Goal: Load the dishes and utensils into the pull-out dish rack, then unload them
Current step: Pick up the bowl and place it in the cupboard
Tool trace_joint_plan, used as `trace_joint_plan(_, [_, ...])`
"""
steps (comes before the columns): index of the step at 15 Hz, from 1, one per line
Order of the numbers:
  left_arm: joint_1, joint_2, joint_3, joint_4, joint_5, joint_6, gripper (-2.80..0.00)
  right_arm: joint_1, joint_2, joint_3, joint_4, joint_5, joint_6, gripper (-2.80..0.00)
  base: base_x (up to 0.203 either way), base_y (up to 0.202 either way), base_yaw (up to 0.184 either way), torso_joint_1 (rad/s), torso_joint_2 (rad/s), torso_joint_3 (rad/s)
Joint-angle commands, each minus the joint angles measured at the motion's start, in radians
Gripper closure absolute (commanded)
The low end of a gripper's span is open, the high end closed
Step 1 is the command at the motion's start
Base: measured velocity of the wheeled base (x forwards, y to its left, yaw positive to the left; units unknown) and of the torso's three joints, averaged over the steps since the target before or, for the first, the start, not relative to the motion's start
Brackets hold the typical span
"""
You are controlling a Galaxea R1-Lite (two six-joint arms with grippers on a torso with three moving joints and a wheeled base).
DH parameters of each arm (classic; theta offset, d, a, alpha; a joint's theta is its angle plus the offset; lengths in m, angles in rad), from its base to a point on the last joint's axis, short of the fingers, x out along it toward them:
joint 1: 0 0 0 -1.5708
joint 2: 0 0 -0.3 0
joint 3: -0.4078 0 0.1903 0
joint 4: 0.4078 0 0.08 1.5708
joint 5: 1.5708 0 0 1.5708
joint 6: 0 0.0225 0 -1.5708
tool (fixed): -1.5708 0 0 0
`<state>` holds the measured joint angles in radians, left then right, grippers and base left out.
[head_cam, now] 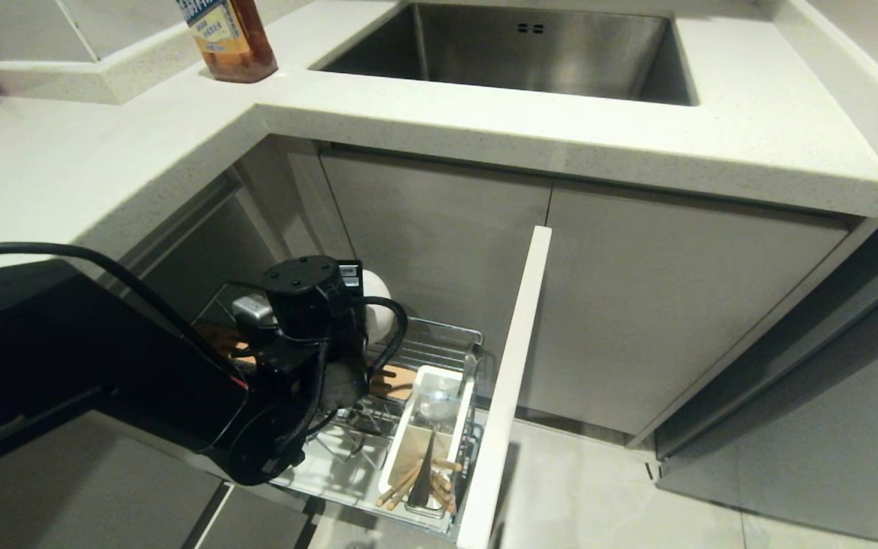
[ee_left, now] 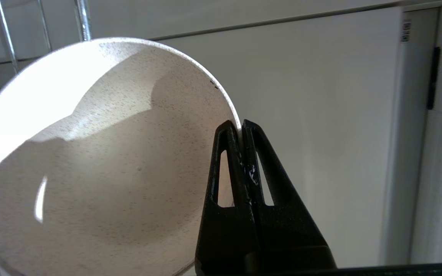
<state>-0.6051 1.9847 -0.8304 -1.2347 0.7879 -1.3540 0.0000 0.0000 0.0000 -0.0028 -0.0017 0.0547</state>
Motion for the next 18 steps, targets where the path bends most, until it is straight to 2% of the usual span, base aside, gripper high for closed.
trace_joint_plan(1, [-0.001, -0.017, 0.005, -0.007, 0.005, -0.007, 0.00, 0.000, 0.001, 0.000, 0.000, 0.000, 0.001, 0.00, 0.000, 0.000, 0.000, 0.000, 0.00, 0.000])
trace_joint_plan(5, [-0.004, -0.127, 0.007, 0.004, 0.005, 0.015, 0.00, 0.000, 0.000, 0.000, 0.000, 0.000, 0.001, 0.00, 0.000, 0.000, 0.000, 0.000, 0.00, 0.000])
trace_joint_plan(8, [-0.005, -0.156, 0.011, -0.002, 0.001, 0.084, 0.00, 0.000, 0.000, 0.000, 0.000, 0.000, 0.001, 0.00, 0.000, 0.000, 0.000, 0.000, 0.00, 0.000])
trace_joint_plan(13, [-0.007, -0.181, 0.028, -0.020, -0.053, 0.085, 0.00, 0.000, 0.001, 0.000, 0.000, 0.000, 0.001, 0.00, 0.000, 0.000, 0.000, 0.000, 0.00, 0.000])
trace_joint_plan(18, [-0.013, -0.154, 0.033, -0.029, -0.056, 0.087, 0.00, 0.000, 0.000, 0.000, 0.000, 0.000, 0.001, 0.00, 0.000, 0.000, 0.000, 0.000, 0.00, 0.000])
